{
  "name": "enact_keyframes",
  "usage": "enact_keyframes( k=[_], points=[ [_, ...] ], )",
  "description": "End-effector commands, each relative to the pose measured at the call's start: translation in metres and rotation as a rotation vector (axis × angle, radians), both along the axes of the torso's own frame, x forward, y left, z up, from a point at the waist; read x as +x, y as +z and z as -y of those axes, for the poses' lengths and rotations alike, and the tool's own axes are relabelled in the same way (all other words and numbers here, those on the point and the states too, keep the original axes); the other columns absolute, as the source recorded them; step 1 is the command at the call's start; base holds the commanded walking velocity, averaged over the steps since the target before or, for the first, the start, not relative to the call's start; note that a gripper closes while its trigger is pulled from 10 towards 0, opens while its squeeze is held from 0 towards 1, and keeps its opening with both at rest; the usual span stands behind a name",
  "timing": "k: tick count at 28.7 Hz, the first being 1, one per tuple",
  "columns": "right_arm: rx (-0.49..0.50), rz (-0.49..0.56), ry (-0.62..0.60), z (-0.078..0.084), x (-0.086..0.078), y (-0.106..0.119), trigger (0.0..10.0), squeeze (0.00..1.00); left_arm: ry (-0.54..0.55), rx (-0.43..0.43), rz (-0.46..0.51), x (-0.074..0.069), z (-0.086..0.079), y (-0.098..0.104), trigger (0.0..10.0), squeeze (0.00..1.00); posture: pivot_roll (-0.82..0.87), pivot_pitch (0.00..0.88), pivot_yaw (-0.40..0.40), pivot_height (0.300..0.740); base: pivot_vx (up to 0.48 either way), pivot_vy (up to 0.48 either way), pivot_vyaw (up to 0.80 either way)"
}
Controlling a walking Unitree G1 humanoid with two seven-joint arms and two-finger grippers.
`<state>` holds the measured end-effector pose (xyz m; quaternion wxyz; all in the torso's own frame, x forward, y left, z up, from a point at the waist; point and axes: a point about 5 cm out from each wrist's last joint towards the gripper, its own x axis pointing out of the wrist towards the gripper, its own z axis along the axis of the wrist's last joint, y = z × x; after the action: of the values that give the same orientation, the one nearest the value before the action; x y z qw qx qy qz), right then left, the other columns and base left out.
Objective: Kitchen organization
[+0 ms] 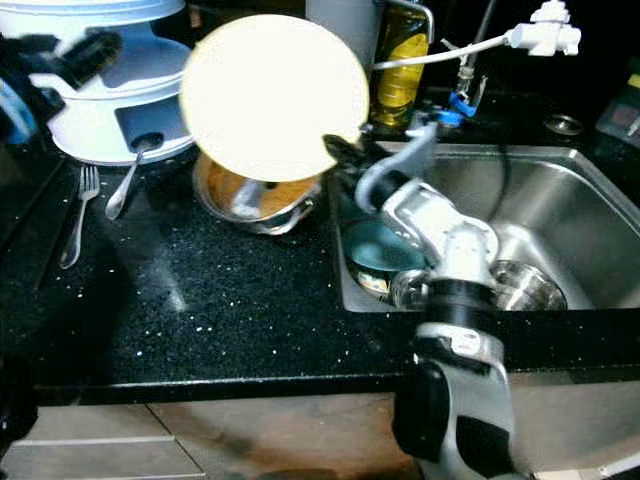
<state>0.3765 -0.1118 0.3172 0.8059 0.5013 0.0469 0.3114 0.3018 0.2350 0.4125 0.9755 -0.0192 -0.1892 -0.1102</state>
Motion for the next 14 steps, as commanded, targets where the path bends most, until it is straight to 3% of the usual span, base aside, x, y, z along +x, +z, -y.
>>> enact_keyframes(
  k=[1, 6, 7, 8, 13, 14],
  points=[
    [-0.035, -0.008, 0.029, -0.010, -0.003, -0.005, 0.0, 0.00, 0.005, 0.023, 0.001, 0.001, 0.001, -0.002, 10.0, 0.00, 0.02, 0.214, -0.028, 0.740, 0.000, 0.000, 0.00],
    [-0.095, -0.081, 0.157, -0.042, -0.014, -0.038, 0.0, 0.00, -0.006, 0.044, -0.019, 0.001, 0.001, -0.005, 10.0, 0.00, 0.02, 0.215, -0.031, 0.740, 0.000, 0.000, 0.00],
    [-0.095, -0.081, 0.157, -0.042, -0.014, -0.038, 0.0, 0.00, -0.006, 0.044, -0.019, 0.001, 0.001, -0.005, 10.0, 0.00, 0.02, 0.215, -0.031, 0.740, 0.000, 0.000, 0.00],
    [-0.112, -0.098, 0.235, -0.060, -0.021, -0.047, 0.0, 0.00, -0.014, 0.055, -0.033, -0.001, 0.003, -0.007, 10.0, 0.00, 0.03, 0.213, -0.038, 0.740, 0.000, 0.000, 0.00],
    [-0.114, -0.082, 0.343, -0.090, -0.034, -0.046, 0.0, 0.00, -0.019, 0.058, -0.057, -0.003, 0.002, -0.009, 10.0, 0.00, 0.04, 0.211, -0.043, 0.740, 0.000, 0.000, 0.00],
    [-0.114, -0.082, 0.343, -0.090, -0.034, -0.046, 0.0, 0.00, -0.019, 0.058, -0.057, -0.003, 0.002, -0.009, 10.0, 0.00, 0.04, 0.211, -0.043, 0.740, 0.000, 0.000, 0.00]
  ],
)
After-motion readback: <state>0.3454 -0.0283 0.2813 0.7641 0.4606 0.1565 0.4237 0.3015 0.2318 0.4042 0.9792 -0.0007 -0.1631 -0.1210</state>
